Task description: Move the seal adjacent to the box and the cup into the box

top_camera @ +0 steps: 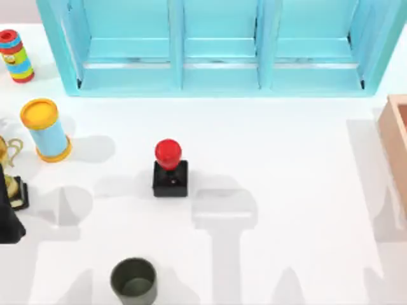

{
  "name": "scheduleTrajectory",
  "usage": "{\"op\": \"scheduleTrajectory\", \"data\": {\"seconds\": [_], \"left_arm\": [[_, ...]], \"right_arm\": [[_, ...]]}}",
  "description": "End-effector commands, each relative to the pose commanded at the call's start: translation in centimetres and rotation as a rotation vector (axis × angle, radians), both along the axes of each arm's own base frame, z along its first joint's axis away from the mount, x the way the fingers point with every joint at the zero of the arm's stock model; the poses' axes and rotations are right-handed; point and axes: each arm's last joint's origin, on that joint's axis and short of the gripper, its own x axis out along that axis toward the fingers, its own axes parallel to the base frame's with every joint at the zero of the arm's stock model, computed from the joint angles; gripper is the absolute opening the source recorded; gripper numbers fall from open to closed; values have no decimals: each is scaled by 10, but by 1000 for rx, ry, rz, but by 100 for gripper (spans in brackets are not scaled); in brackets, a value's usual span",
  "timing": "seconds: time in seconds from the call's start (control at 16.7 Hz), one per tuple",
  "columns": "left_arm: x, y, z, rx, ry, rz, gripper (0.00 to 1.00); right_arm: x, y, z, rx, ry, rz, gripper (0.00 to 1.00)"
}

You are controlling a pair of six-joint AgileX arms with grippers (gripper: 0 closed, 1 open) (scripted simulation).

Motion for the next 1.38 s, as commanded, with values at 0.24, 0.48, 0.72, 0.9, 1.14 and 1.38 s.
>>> {"op": "scheduleTrajectory", "data": {"seconds": [0.24, 0.48, 0.72, 0.9, 1.14, 1.38], "left_arm": [[0, 0, 0, 0, 0, 0, 100], [0, 0, 0, 0, 0, 0, 100], [0, 0, 0, 0, 0, 0, 100], [0, 0, 0, 0, 0, 0, 100], [0, 0, 0, 0, 0, 0, 100], [0, 0, 0, 0, 0, 0, 100]], "right_arm": [[0, 1, 6, 5, 8, 10, 100], [1, 8, 44, 38, 64, 70, 100], [13, 21, 108, 96, 167, 162, 100], [33, 39, 165, 151, 264, 236, 100], [75, 78, 237, 230, 410, 320, 100], [127, 139, 284, 295, 578, 367, 100]]}}
